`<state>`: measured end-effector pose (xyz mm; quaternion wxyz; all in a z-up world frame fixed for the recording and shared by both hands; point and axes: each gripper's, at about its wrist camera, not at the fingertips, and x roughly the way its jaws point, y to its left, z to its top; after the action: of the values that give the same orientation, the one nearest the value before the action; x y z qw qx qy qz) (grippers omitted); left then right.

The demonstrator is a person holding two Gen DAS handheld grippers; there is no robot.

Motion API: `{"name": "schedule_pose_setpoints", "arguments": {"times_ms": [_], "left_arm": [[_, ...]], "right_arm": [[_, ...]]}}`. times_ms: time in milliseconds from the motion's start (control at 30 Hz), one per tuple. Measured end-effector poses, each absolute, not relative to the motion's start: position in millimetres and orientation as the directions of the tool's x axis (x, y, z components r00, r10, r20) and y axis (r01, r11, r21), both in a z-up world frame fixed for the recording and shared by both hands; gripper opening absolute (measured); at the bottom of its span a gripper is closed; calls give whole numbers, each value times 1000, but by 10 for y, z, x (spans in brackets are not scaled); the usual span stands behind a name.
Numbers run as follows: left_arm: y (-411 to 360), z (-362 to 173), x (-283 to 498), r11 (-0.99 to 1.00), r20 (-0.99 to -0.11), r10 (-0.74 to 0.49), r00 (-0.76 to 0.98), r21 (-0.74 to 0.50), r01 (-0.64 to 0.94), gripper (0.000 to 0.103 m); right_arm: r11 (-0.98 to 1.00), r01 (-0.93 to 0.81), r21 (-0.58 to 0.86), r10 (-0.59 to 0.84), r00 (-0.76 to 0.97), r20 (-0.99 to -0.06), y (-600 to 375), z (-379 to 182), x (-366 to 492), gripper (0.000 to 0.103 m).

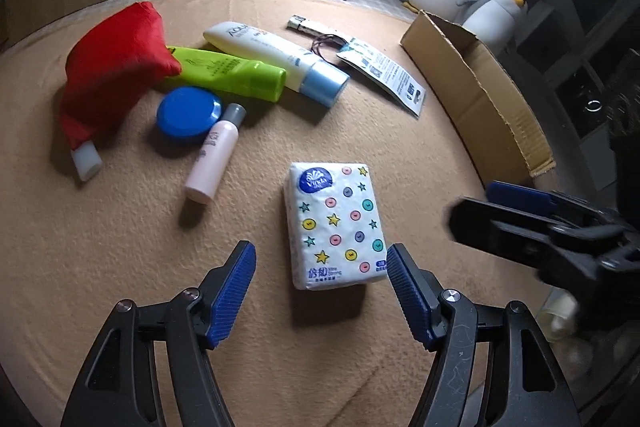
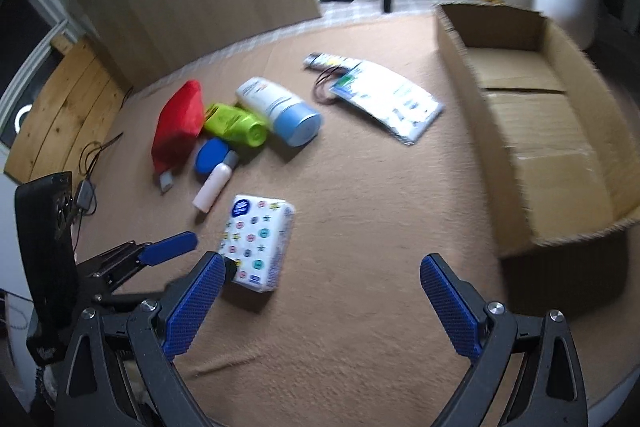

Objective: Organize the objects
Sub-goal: 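Move the left tool to the Vinda tissue pack and close on it, then carry the tissue pack with the left tool into the cardboard box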

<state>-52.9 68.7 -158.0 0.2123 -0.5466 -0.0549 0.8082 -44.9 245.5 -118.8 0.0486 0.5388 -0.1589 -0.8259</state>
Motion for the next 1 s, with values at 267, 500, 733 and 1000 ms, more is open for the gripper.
{"name": "schedule_pose_setpoints", "arguments": {"times_ms": [267,500,733,1000], "left_arm": [[712,-1658,-536,-889,-851,438,-290,-363,-279,71],[740,-1712,-528,-878,-844,462,-272,-390,-279,60],[814,-1772,-505,-872,-843,469,-262,-397,-285,49],[921,-1721,-463,-877,-837,466,-288,-393,-277,46]], "right_arm": [[-934,-57,353,-317,-325,-891,2274,-1436,-709,71],[-910,-73,408,-379,-252,-890,2218,-1632,-823,57],[-902,-42,430,-411,-220,-884,2149,-1697,-844,45],[-905,-15,425,-411,-226,-883,2141,-1675,-832,38]]}}
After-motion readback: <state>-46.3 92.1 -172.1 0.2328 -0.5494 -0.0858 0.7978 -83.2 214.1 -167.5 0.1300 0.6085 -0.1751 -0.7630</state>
